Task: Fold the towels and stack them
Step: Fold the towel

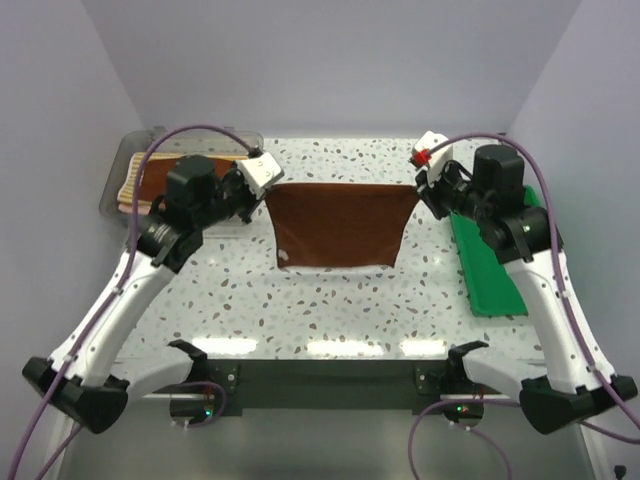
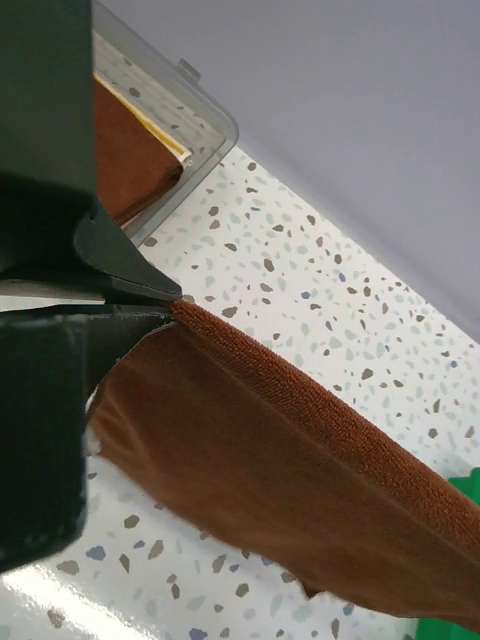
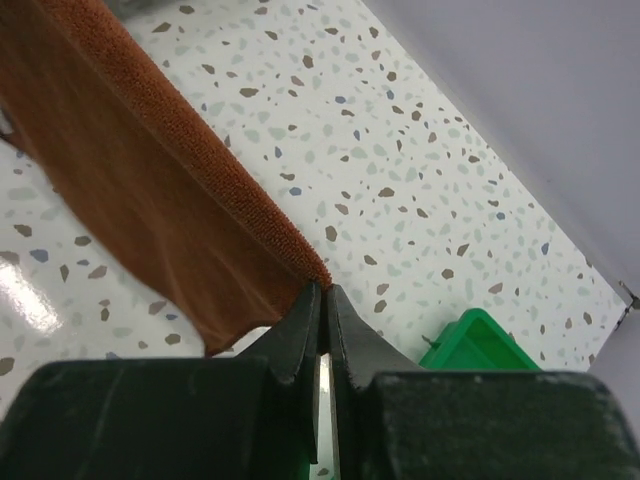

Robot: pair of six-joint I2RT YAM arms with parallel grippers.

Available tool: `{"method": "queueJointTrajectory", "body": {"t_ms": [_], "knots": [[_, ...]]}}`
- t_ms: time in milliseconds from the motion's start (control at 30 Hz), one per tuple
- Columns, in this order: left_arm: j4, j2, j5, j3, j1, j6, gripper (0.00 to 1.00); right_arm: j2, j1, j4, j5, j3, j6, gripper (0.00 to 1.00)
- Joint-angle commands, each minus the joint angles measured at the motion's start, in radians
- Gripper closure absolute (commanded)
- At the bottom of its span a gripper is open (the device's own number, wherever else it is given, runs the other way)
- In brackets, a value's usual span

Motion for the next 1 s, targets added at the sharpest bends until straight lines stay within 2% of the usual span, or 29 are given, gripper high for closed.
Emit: {"method": "queueJointTrajectory", "body": {"t_ms": [0,100,200,367,533,733,967], "knots": [[0.123,-0.119,-0.064,-0.087,-0.002,-0.076,1.0,-0.051,-0.001,0.025,-0.02,-0.034,0.02,1.0],[0.145,-0.101,-0.109,-0.119,-0.001,-0.112,1.0,0.013,-0.001,0.034,-0.014,-0.027,0.033,1.0],[0.137,0.02,-0.163,-0.119,0.005,-0.143,1.0,0.126,-0.002,0.048,0.005,-0.022,0.046,1.0],[0.188,0.31,-0.165,-0.075,0.062,-0.158,1.0,0.34,-0.002,0.115,0.06,0.024,0.052,1.0],[0.295,0.542,-0.163,0.055,0.133,-0.159,1.0,0.577,-0.004,0.207,0.138,0.136,0.047,1.0],[0.308,0.671,-0.154,0.175,0.148,-0.096,1.0,0.697,-0.006,0.244,0.19,0.209,0.001,1.0],[0.323,0.67,-0.114,0.1,0.15,-0.105,1.0,0.682,-0.004,0.267,0.2,0.124,0.004,1.0]]}}
